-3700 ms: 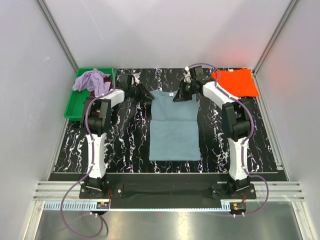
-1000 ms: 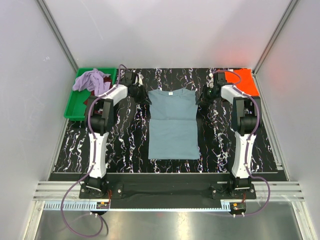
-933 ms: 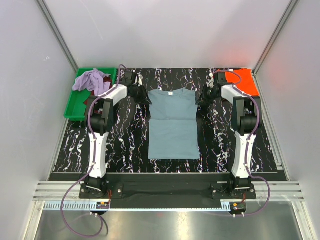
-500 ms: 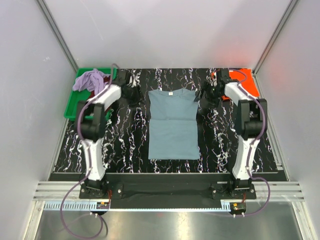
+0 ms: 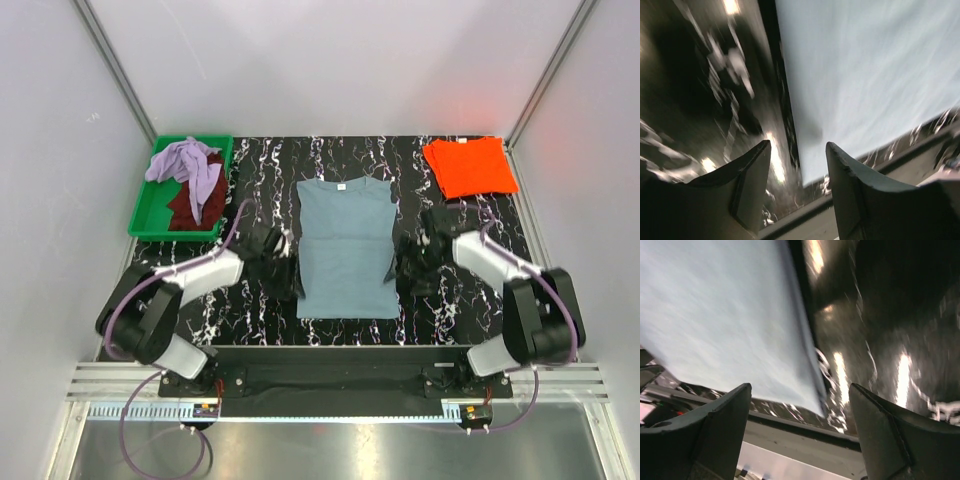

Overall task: Fold and stack the t-shirts
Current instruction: Fold the tshirt

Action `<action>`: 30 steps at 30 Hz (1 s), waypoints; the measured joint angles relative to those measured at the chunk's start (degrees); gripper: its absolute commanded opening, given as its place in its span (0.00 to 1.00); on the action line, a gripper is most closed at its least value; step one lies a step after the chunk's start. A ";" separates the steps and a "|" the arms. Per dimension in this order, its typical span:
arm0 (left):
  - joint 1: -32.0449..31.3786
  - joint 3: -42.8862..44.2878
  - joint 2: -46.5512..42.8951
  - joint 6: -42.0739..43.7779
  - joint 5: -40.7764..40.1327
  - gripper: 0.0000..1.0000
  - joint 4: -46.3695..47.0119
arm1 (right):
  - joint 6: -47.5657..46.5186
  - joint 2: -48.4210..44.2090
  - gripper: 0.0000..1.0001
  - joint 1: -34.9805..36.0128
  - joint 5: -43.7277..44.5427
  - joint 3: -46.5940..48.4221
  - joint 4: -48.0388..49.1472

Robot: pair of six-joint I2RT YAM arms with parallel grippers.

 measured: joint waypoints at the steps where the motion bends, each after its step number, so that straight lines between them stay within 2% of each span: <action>1: -1.09 -2.25 -1.53 -0.61 -0.04 0.55 0.37 | 0.74 -2.25 0.86 0.76 0.20 -2.91 0.15; 5: -1.60 -8.37 -6.91 -3.02 -0.44 0.56 1.90 | 2.95 -8.94 0.85 1.09 0.76 -10.36 0.52; 12: -1.64 -15.23 -11.63 -7.06 1.60 0.55 10.64 | 5.16 -10.60 0.78 1.75 -2.16 -16.44 6.19; 22: -2.25 -18.73 -10.99 -11.47 4.20 0.47 18.88 | 8.28 -12.04 0.63 2.10 -5.11 -19.69 9.79; 30: -2.32 -19.67 -10.40 -13.53 4.59 0.46 21.20 | 9.79 -13.31 0.56 2.40 -5.53 -21.40 10.45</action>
